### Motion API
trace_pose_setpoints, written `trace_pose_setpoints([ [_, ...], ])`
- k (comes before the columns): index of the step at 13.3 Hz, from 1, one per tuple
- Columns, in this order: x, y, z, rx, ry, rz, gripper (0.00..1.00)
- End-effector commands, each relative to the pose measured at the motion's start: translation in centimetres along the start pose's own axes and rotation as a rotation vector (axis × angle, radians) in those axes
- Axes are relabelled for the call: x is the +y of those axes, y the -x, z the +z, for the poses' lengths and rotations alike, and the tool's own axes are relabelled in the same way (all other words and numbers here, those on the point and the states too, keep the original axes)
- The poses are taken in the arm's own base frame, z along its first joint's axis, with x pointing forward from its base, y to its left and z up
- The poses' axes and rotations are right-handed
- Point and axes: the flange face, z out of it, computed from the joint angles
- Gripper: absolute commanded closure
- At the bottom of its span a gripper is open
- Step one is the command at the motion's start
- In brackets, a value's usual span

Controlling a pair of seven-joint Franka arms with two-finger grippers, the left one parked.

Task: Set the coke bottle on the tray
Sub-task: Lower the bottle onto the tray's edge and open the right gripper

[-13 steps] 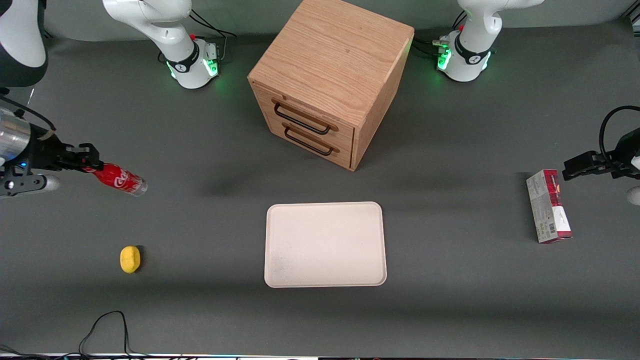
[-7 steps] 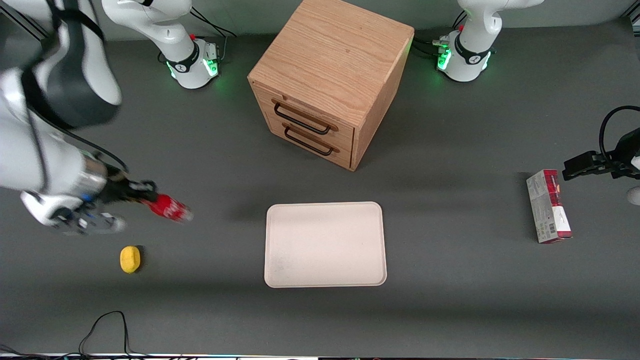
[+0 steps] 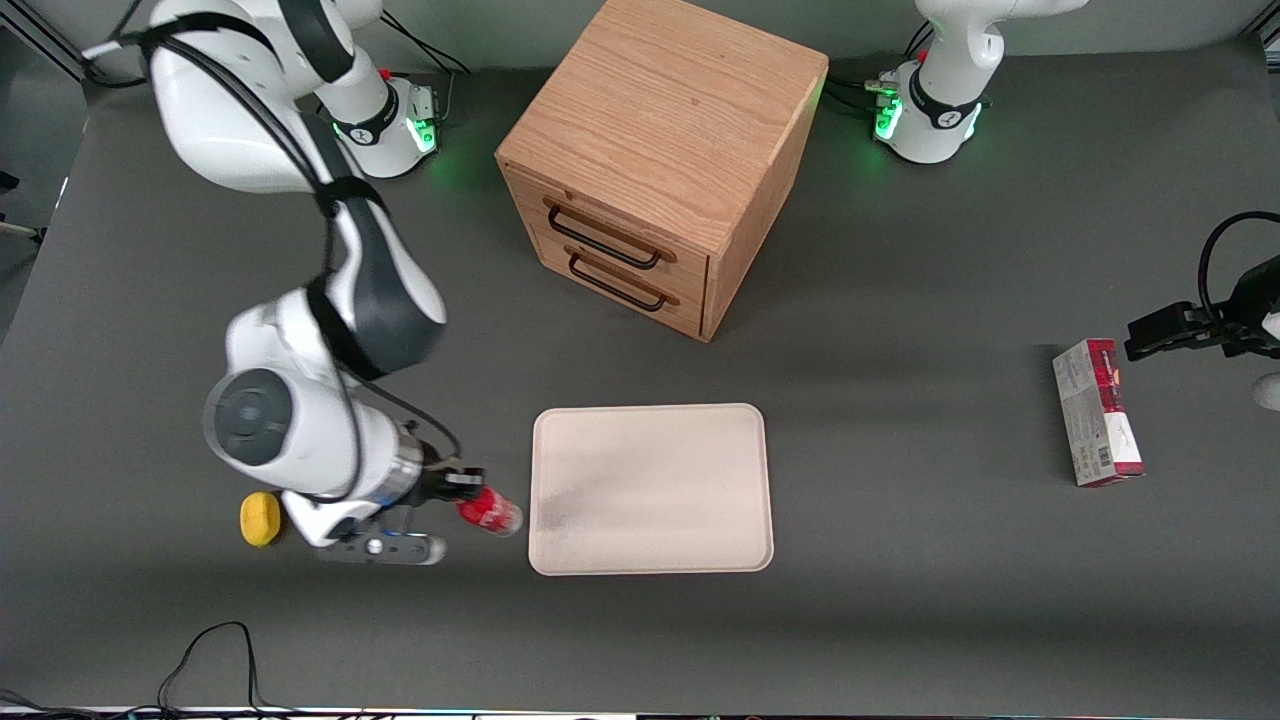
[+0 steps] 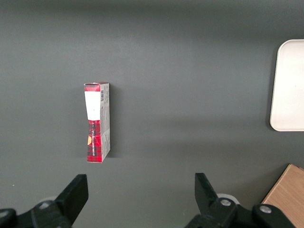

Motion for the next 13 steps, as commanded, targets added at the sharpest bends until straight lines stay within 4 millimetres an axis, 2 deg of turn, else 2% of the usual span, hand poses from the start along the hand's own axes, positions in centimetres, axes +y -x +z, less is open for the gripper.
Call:
trace_pose_setpoints([
  [1, -3.0, 0.1, 1.4, 0.042, -0.003, 0.014, 1.0],
  [3, -3.9, 0.3, 2.6, 0.063, 0.021, 0.009, 1.0],
  [8, -4.6, 0.7, 4.8, 0.046, 0.028, 0.001, 1.0],
  [13, -4.7, 0.7, 5.4, 0.051, 0.019, 0.003, 1.0],
])
